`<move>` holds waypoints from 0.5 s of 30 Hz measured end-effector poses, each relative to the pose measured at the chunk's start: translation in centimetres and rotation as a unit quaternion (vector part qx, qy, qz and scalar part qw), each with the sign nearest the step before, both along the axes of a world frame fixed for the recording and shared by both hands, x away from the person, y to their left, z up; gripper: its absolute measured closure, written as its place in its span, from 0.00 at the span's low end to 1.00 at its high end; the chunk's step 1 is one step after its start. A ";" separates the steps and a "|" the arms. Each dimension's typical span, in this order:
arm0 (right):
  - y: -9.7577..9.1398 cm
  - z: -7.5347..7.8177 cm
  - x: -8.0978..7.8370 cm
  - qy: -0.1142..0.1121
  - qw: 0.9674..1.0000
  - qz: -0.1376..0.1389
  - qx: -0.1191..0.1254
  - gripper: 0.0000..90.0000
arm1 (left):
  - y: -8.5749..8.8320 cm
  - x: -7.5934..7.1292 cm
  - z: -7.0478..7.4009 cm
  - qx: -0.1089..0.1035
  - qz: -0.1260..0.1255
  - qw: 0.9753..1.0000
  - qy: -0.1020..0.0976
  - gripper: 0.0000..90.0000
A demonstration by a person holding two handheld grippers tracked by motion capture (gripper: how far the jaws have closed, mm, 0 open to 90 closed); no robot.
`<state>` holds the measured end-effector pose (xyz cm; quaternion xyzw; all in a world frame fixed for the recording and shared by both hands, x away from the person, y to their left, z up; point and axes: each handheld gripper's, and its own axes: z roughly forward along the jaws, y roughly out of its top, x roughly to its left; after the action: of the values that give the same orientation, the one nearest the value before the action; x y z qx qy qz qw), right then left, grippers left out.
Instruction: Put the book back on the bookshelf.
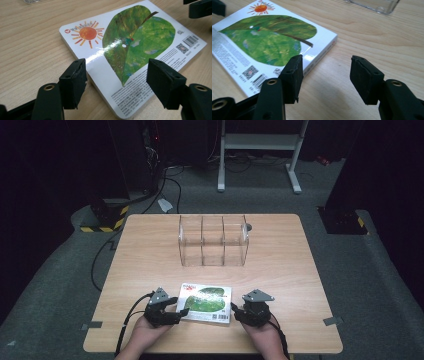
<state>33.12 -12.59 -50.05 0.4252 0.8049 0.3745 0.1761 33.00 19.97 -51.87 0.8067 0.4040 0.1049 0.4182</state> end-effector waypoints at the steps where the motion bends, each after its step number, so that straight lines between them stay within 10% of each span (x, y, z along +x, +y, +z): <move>1: 0.2 0.0 -0.2 0.003 1.000 0.001 0.002 0.46 | -0.2 0.1 -0.1 0.000 0.001 1.000 0.003 0.36; 15: 1.6 -1.2 -1.7 0.048 0.997 0.063 0.008 0.31 | -1.1 0.9 -0.1 0.016 0.013 1.000 -0.004 0.37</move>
<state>31.42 -11.01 -51.21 0.3928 0.8342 0.3709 0.1103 33.92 18.88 -52.00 0.8078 0.4110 0.1200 0.4052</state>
